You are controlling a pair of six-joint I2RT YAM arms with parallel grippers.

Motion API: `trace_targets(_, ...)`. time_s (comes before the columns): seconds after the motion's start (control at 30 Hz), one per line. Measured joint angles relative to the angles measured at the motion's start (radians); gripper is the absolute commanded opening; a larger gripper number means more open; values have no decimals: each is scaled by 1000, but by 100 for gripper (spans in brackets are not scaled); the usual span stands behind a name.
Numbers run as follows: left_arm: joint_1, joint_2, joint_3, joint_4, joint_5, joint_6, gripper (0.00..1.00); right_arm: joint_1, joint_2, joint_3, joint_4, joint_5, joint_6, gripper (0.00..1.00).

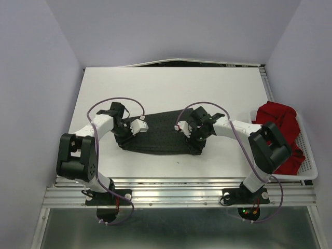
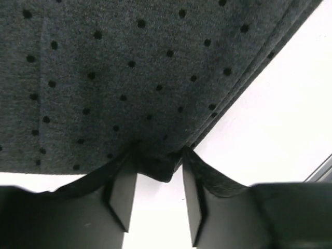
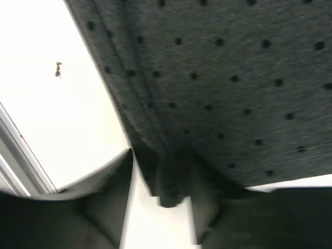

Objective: Fold and stack the skirts
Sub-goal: Fold the skirt

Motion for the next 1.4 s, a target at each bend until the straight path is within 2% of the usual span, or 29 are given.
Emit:
trace_targets(0.13,13,-56,0,-8,5,2,57,1,-43,0,-8,-4,27,60)
trace_targets(0.33,25,-181,64,-34,66,-23,56,-3,-139,0,-8,-50,91,57)
trace_targets(0.43,25,-190,90,-3,92,-66,54,11,-136,-2,3,-75,118,49)
trace_targets(0.57,26,-148,87,71,90,-138,48,55,-97,-31,41,-80,130,31)
trace_targets(0.77,26,-55,13,164,47,-142,38,71,-22,-63,117,14,103,8)
trace_targets(0.9,26,-55,-97,216,7,-85,34,24,28,-33,172,45,73,7)
trace_targets(1.0,-2,-104,-155,264,-10,-47,34,-76,109,76,245,80,36,10)
trace_targets(1.07,-63,-138,-195,293,-27,-37,35,-142,176,157,297,126,6,13)
trace_targets(1.13,-150,-159,-214,314,-40,-45,42,-180,231,225,325,164,-10,16)
trace_targets(1.17,-245,-160,-214,323,-51,-62,45,-203,275,288,330,203,-21,22)
trace_targets(1.2,-295,-158,-213,330,-52,-76,50,-212,300,327,330,227,-22,25)
trace_targets(1.23,-356,-149,-196,321,-46,-109,52,-219,322,361,330,256,-17,32)
trace_targets(1.27,-428,-128,-159,308,-32,-150,54,-232,357,432,330,287,-16,45)
trace_targets(1.4,-588,-59,13,299,9,-294,57,-247,375,533,298,310,31,62)
